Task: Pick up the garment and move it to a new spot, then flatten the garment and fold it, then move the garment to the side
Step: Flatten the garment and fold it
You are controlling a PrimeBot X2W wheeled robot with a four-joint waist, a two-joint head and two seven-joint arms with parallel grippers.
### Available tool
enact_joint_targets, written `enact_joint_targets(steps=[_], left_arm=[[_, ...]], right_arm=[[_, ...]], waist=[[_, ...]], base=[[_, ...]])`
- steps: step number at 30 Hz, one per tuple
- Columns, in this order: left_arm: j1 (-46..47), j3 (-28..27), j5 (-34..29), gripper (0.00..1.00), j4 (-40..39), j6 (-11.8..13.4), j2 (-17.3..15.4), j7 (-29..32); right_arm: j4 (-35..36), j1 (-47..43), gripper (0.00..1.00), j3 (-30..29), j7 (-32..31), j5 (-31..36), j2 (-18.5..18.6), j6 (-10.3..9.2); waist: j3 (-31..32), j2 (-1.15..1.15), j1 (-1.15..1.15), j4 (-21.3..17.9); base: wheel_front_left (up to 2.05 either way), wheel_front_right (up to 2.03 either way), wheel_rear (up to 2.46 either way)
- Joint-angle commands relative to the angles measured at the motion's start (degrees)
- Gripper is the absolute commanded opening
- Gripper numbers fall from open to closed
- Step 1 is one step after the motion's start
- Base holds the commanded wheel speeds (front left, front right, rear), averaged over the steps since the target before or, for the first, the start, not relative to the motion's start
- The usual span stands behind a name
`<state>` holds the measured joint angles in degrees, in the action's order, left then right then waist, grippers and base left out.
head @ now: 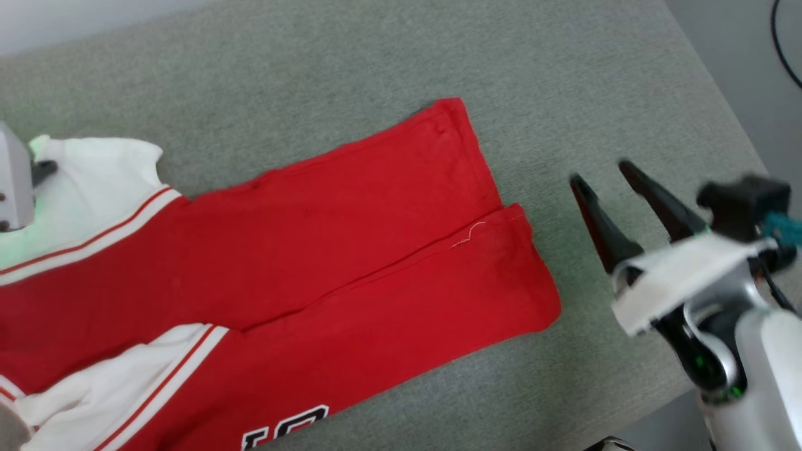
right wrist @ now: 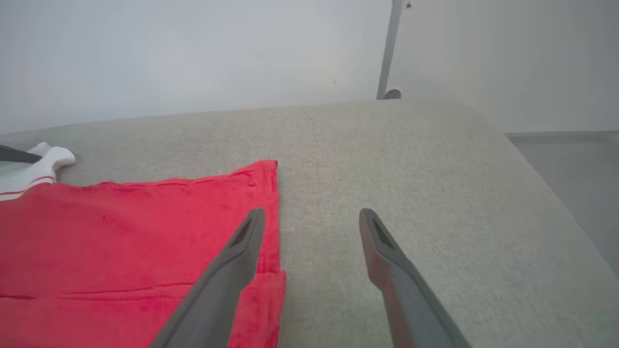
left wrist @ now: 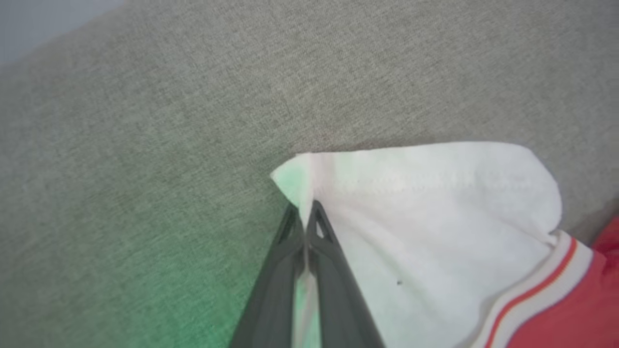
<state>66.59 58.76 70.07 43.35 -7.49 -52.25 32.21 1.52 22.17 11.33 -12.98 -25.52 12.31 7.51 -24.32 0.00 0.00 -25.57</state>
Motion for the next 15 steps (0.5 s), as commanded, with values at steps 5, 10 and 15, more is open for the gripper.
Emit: enact_joint_targets(steps=[5,10,15], left_arm=[[0.63,1.95,0.26,0.00,-1.05,0.07,2.38,-0.59],[2.33,3.20,0.89,0.00,-2.05,0.04,5.58,-2.12],[3.78,5.64,0.26,0.00,-3.19,-0.04,7.49,-4.53]], right_arm=[[-5.55,10.18,1.00,3.64,-6.91,0.84,0.72,-0.06],[-14.29,21.32,1.00,6.75,-17.75,-0.95,0.84,-0.06],[-24.18,30.33,1.00,9.52,-25.40,-2.57,1.61,-0.06]], waist=[[-1.95,0.00,0.00,2.62],[-3.15,0.00,0.00,6.36],[-4.50,0.00,0.00,9.88]], base=[[0.00,0.00,0.00],[0.00,0.00,0.00],[0.00,0.00,0.00]])
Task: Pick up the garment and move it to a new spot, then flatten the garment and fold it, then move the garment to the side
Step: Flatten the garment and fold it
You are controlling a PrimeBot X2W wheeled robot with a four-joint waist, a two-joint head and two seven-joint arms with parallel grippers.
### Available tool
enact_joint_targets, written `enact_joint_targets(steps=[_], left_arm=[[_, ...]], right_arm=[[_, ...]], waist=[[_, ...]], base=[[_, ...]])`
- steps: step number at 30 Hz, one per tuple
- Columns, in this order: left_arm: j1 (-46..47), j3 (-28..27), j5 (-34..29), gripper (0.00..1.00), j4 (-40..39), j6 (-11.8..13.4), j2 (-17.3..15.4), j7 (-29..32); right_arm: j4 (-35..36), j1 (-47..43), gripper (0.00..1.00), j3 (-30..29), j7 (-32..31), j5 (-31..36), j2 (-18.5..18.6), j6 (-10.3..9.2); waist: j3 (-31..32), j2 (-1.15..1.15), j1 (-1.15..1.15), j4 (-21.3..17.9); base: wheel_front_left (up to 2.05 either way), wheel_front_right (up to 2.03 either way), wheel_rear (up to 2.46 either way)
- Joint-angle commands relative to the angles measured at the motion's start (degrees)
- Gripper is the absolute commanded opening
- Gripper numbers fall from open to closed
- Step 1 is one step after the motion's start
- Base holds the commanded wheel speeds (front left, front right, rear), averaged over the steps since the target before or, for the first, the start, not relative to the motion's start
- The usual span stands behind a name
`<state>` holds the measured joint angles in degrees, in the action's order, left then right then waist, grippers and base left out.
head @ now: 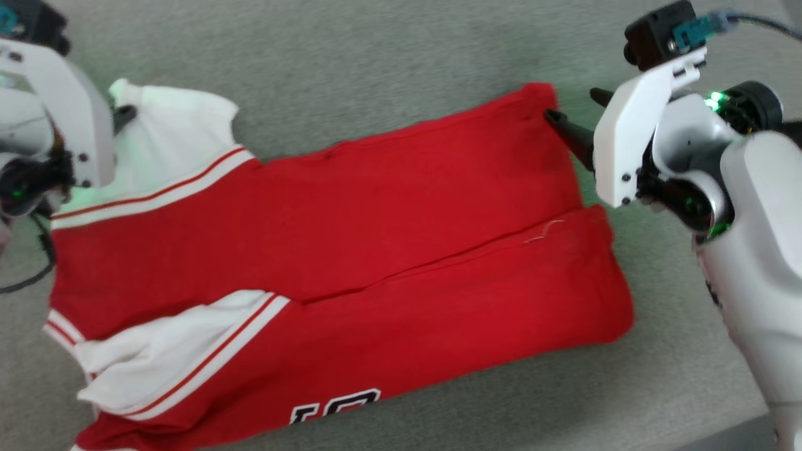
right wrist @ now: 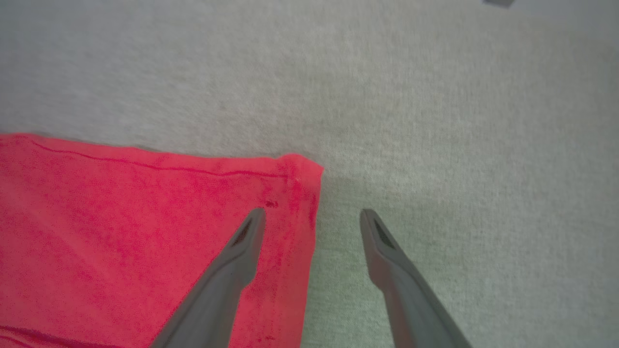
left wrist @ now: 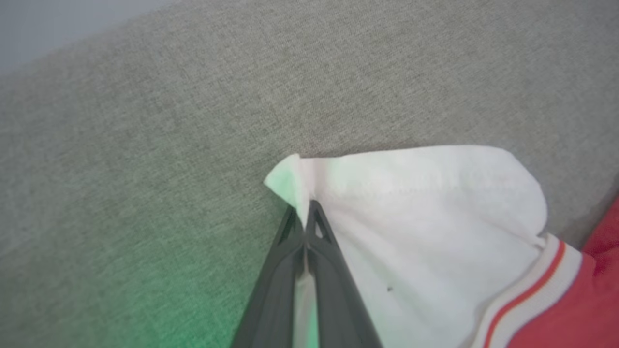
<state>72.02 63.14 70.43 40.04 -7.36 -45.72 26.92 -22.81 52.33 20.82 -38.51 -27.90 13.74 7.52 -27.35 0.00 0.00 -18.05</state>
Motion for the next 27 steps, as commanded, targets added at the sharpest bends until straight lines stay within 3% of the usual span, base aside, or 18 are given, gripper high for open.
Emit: enact_joint_targets(steps=[1,9,10,11,20,27], left_arm=[[-1.53,1.67,0.08,0.00,0.12,-0.17,1.16,0.46],[0.37,5.16,1.42,0.00,0.37,0.00,1.37,-0.84],[0.68,5.62,1.52,0.00,0.32,0.00,1.34,-1.07],[1.00,5.75,1.98,0.00,0.21,0.00,1.39,-1.51],[1.93,5.51,7.56,0.00,-4.82,-0.07,3.11,-8.03],[-1.91,8.20,7.15,0.00,-14.65,-0.07,0.66,-15.72]], right_arm=[[-1.64,1.58,1.00,0.63,-1.08,-0.09,0.31,-0.07],[-13.26,7.17,1.00,4.35,-1.65,-1.70,-0.42,-0.07],[-14.11,7.38,0.41,5.00,-1.33,-2.03,-0.41,-0.06],[-14.76,7.59,0.00,5.23,-0.51,-2.37,-0.30,-0.06],[-18.83,7.54,0.00,6.19,8.00,-5.24,2.57,-0.08],[-14.09,1.18,0.00,10.66,10.93,-9.75,7.93,-0.07]], waist=[[-1.66,0.00,0.00,2.86],[-2.77,0.00,0.00,5.30],[-2.80,0.00,0.00,5.43],[-2.80,0.00,0.00,5.57],[2.91,0.00,0.00,8.95],[11.50,0.00,0.00,13.37]], base=[[0.00,0.00,0.00],[0.00,0.00,0.00],[0.00,0.00,0.00],[0.00,0.00,0.00],[0.00,0.00,0.00],[0.00,0.00,0.00]])
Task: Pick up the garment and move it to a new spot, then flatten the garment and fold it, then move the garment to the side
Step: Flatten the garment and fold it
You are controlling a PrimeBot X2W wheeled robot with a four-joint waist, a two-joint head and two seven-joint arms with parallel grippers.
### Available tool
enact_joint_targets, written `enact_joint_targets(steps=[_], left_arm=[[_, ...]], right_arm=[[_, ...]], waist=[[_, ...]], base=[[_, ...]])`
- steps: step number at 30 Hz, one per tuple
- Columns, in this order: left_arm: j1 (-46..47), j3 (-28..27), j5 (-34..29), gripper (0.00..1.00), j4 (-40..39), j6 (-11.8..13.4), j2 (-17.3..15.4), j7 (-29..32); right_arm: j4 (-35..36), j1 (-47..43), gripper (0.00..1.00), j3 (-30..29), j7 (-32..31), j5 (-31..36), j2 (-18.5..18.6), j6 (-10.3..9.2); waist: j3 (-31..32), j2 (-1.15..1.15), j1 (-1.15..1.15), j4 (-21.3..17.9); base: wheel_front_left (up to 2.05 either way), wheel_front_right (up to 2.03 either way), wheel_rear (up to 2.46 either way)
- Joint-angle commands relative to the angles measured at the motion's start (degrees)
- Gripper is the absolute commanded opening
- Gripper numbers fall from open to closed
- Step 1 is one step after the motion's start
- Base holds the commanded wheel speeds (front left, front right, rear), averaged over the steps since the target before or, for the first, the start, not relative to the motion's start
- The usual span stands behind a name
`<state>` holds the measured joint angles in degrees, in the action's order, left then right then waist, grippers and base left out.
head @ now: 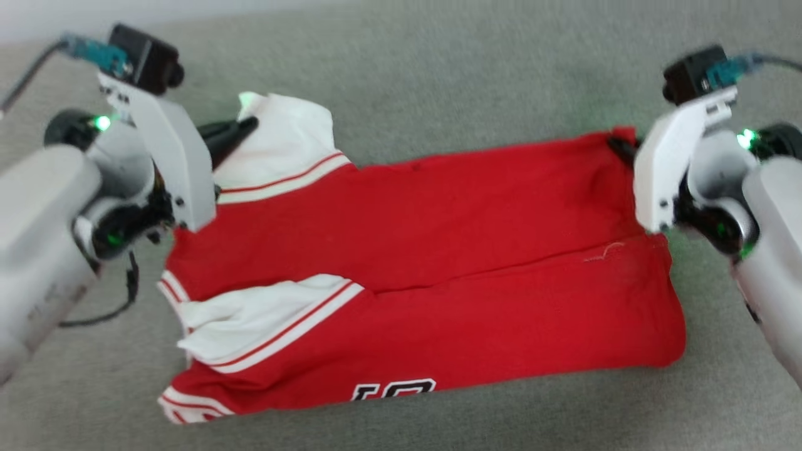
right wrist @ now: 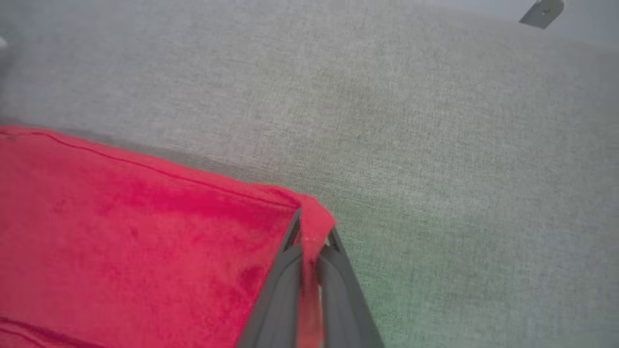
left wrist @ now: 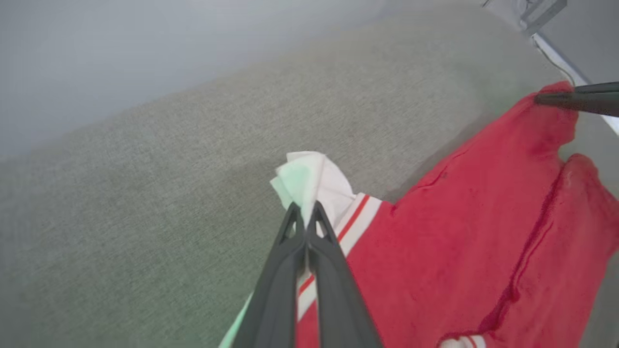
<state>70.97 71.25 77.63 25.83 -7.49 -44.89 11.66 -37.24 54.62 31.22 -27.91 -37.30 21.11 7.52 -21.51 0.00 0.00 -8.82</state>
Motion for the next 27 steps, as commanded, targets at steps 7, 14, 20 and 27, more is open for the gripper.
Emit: enact_joint_targets(steps=[7,14,20,27], left_arm=[[-6.36,1.22,-0.53,0.00,-7.56,0.06,-2.25,-8.55],[-15.38,1.84,-1.37,0.00,-14.73,0.06,-6.50,-15.40],[-23.83,1.95,-0.14,0.00,-17.66,0.06,-8.81,-20.08],[-30.57,1.99,1.22,0.00,-17.17,0.06,-6.73,-24.07]], right_arm=[[8.23,-9.67,0.00,1.26,1.98,-2.86,6.83,-0.07],[18.12,-20.89,0.00,-3.17,1.84,-1.10,12.21,-0.07],[23.14,-30.13,0.00,-10.52,-0.11,0.68,12.43,-0.07],[27.12,-38.29,0.00,-18.93,-1.88,4.60,10.50,-0.07]], waist=[[10.29,0.00,0.00,7.49],[12.41,0.00,0.00,10.14],[12.45,0.00,0.00,11.64],[11.17,0.00,0.00,12.57]], base=[[0.00,0.00,0.00],[0.00,0.00,0.00],[0.00,0.00,0.00],[0.00,0.00,0.00]])
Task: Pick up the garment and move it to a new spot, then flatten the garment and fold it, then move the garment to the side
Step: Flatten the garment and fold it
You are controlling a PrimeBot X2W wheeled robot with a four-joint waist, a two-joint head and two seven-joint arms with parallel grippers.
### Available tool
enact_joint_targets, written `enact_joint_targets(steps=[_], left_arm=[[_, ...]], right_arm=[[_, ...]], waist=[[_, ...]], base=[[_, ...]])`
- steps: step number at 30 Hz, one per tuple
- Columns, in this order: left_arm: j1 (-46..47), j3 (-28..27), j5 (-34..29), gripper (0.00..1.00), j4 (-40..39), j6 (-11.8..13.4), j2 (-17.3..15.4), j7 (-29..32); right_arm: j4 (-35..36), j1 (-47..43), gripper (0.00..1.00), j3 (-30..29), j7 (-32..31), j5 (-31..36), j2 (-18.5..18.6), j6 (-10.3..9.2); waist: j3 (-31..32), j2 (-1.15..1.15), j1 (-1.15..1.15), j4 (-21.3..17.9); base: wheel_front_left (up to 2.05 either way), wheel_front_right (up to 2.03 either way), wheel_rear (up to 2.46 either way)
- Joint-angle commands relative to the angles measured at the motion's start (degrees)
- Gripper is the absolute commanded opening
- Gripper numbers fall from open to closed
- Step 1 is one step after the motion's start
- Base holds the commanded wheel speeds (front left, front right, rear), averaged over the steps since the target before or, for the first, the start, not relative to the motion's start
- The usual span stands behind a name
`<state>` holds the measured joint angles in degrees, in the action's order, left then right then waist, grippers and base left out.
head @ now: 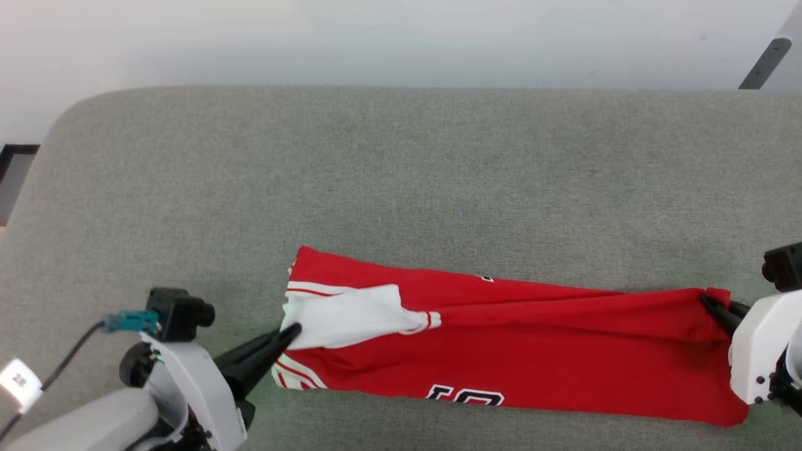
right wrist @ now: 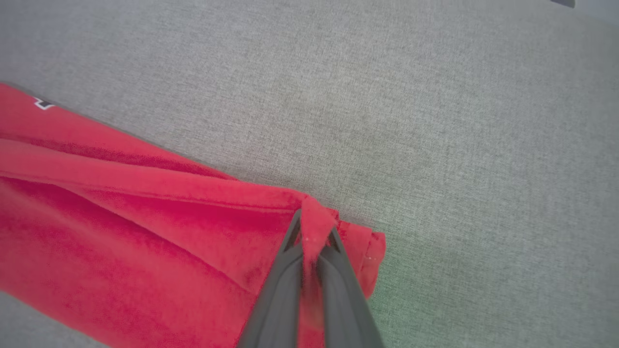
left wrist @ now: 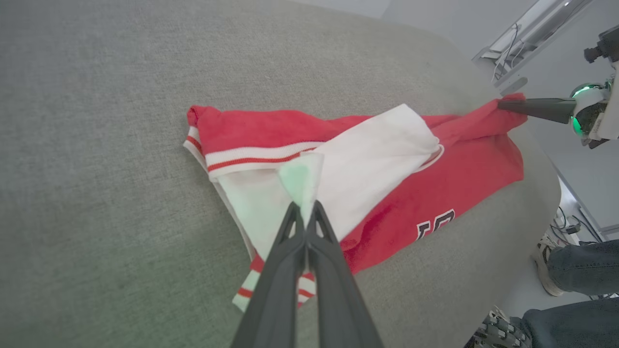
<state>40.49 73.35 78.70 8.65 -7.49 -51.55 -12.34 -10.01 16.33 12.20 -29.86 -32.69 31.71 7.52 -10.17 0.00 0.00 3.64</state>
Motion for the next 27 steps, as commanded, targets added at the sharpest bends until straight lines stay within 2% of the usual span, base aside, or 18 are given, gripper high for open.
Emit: enact_joint_targets(steps=[1,9,15,16,17,18,19,20,23,27], left_arm=[[-0.70,-0.13,0.10,0.00,0.44,0.06,0.27,-0.44],[-3.73,-0.30,-0.15,0.00,7.83,0.06,5.74,-1.93],[-3.88,-0.84,-2.61,0.00,14.63,0.07,9.26,-2.53],[-3.86,-1.12,-2.79,0.11,15.59,0.11,9.94,-2.52],[-3.94,-1.48,-3.00,0.34,16.19,0.12,10.49,-2.61],[-3.95,-1.98,-3.35,0.51,16.73,0.11,10.86,-2.70],[-3.96,-2.49,-3.77,0.91,17.17,0.11,11.18,-2.75],[-4.02,-3.28,-4.23,1.00,17.48,0.11,11.45,-2.76],[-4.75,-7.18,-6.33,1.00,17.83,0.11,12.17,-2.81],[-7.38,-15.19,-10.36,1.00,16.98,0.67,13.20,-2.82]], right_arm=[[0.41,-0.68,0.00,-0.80,-0.11,0.66,-0.57,-0.07],[-0.49,-2.91,0.00,-3.66,-0.34,3.51,-4.93,-0.07],[-3.30,-2.20,0.00,-4.01,1.57,5.21,-6.40,-0.07],[-3.56,-2.06,0.09,-3.92,1.95,5.10,-6.60,-0.07],[-3.69,-1.90,0.36,-3.74,2.43,5.00,-6.75,-0.07],[-3.84,-1.79,0.61,-3.67,2.86,4.68,-6.93,-0.07],[-3.89,-1.75,1.00,-3.63,3.19,4.51,-7.07,-0.07],[-3.87,-1.75,1.00,-3.67,3.51,4.26,-7.17,-0.07],[-2.87,-2.04,1.00,-3.94,3.71,2.78,-7.54,-0.07],[-0.17,-2.79,1.00,-4.64,3.11,0.58,-7.71,-0.07]], waist=[[-0.44,0.00,0.00,0.09],[-2.08,0.00,0.00,-0.72],[-3.11,0.00,0.00,-0.88],[-3.11,0.00,0.00,-0.89],[-3.08,0.00,0.00,-0.93],[-3.03,0.00,0.00,-0.94],[-2.94,0.00,0.00,-0.92],[-2.84,0.00,0.00,-0.89],[-2.62,0.00,0.00,-0.72],[-2.34,0.00,0.00,-0.56]], base=[[0.00,0.00,0.00],[0.00,0.00,0.00],[0.00,0.00,0.00],[0.00,0.00,0.00],[0.00,0.00,0.00],[0.00,0.00,0.00],[0.00,0.00,0.00],[0.00,0.00,0.00],[0.00,0.00,0.00],[0.00,0.00,0.00]])
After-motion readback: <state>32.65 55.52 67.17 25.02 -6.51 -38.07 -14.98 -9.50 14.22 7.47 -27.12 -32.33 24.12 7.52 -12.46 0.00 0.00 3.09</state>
